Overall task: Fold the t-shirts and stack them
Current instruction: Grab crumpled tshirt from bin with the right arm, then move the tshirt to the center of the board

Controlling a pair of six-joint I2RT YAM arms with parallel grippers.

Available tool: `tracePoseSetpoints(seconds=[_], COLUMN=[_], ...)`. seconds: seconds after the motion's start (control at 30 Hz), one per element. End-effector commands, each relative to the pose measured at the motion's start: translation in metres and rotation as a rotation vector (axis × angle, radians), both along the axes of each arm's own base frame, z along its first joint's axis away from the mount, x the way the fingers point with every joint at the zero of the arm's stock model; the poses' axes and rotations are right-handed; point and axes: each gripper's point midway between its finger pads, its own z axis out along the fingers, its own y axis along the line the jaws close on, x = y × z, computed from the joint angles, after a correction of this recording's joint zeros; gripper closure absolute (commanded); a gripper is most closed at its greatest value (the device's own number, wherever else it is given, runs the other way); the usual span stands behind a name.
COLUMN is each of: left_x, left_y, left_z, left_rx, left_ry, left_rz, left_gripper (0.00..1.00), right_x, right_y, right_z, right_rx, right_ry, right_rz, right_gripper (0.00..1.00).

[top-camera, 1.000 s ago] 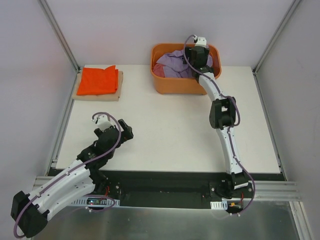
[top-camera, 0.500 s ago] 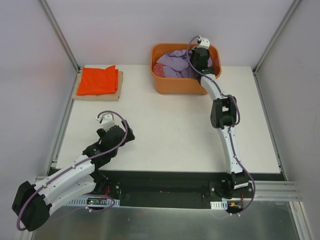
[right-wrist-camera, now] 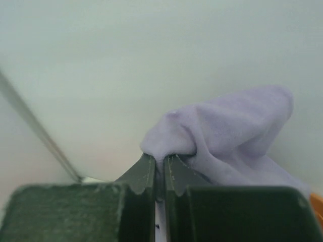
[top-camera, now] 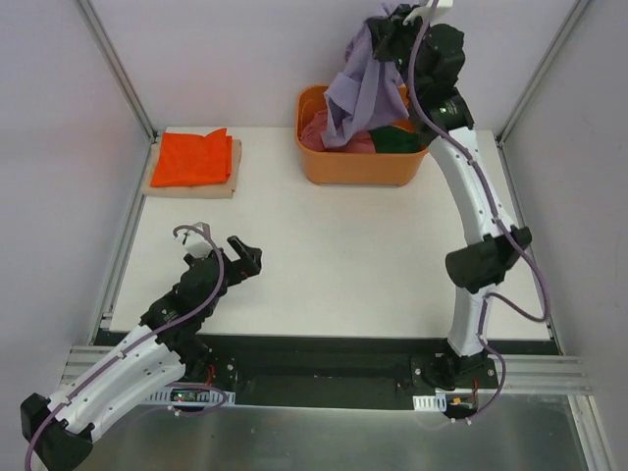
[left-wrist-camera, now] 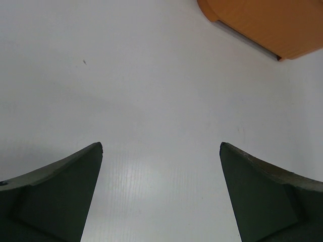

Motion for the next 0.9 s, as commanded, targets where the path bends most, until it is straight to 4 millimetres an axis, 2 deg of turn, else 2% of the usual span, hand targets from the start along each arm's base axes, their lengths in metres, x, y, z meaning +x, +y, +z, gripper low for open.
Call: tracePoseSetpoints(seconds=[0.0,0.07,0.2,0.27,0.37,0.47,0.5,0.53,0.6,0.63,0.67,0.7,0.73,0.77,0.8,0.83,0.87], left_x=[-0.010,-0.012,-0.016,-0.018,-0.023,-0.028,-0.030,-0.032,-0.035,-0.037,-0.039,-0.041,-0.042,-0.043,-0.044,-0.045,-0.046], left_y=[-0.012,-0.013,-0.015,-0.017,-0.017,-0.014,-0.011,-0.007,0.004,0.009,0.014,0.019,0.023,0.025,0.027,0.027,0.027], left_z=[0.000,0.003,0.009,0.012,0.013,0.014,0.012,0.010,0.006,0.002,0.000,-0.004,-0.006,-0.010,-0.012,-0.015,-0.019], left_rx=[-0.058,-0.077,-0.107,-0.128,-0.146,-0.163,-0.168,-0.167,-0.163,-0.161,-0.160,-0.154,-0.147,-0.138,-0.126,-0.117,-0.104], left_ry=[0.020,0.017,0.011,0.002,0.004,0.016,0.028,0.040,0.061,0.078,0.090,0.108,0.120,0.132,0.145,0.159,0.175], left_rz=[-0.064,-0.072,-0.089,-0.098,-0.109,-0.104,-0.088,-0.071,-0.017,0.008,0.035,0.058,0.077,0.087,0.094,0.099,0.096], left_gripper=[0.01,0.01,0.01,0.01,0.01,0.01,0.01,0.01,0.01,0.01,0.01,0.01,0.01,0.01,0.01,0.01,0.01], right_x=[-0.127,-0.177,-0.245,-0.273,-0.299,-0.296,-0.287,-0.276,-0.250,-0.242,-0.232,-0.229,-0.226,-0.223,-0.223,-0.225,-0.227], right_y=[0.036,0.045,0.065,0.073,0.085,0.087,0.086,0.076,0.057,0.037,0.023,0.002,-0.015,-0.035,-0.052,-0.067,-0.085], right_z=[0.135,0.170,0.195,0.203,0.201,0.180,0.163,0.147,0.087,0.062,0.021,-0.010,-0.053,-0.091,-0.134,-0.175,-0.204], right_rx=[0.016,0.009,0.010,0.033,0.048,0.035,0.019,0.004,-0.060,-0.087,-0.132,-0.156,-0.192,-0.212,-0.249,-0.281,-0.299], right_ry=[-0.279,-0.368,-0.431,-0.442,-0.419,-0.342,-0.289,-0.235,-0.089,-0.034,0.039,0.095,0.165,0.227,0.296,0.367,0.422], right_rz=[0.180,0.224,0.327,0.397,0.477,0.461,0.429,0.353,0.187,0.082,-0.003,-0.088,-0.149,-0.214,-0.247,-0.290,-0.346], right_gripper=[0.99,0.99,0.99,0.99,0.99,0.99,0.99,0.99,0.99,0.99,0.99,0.99,0.96,0.79,0.57,0.43,0.32])
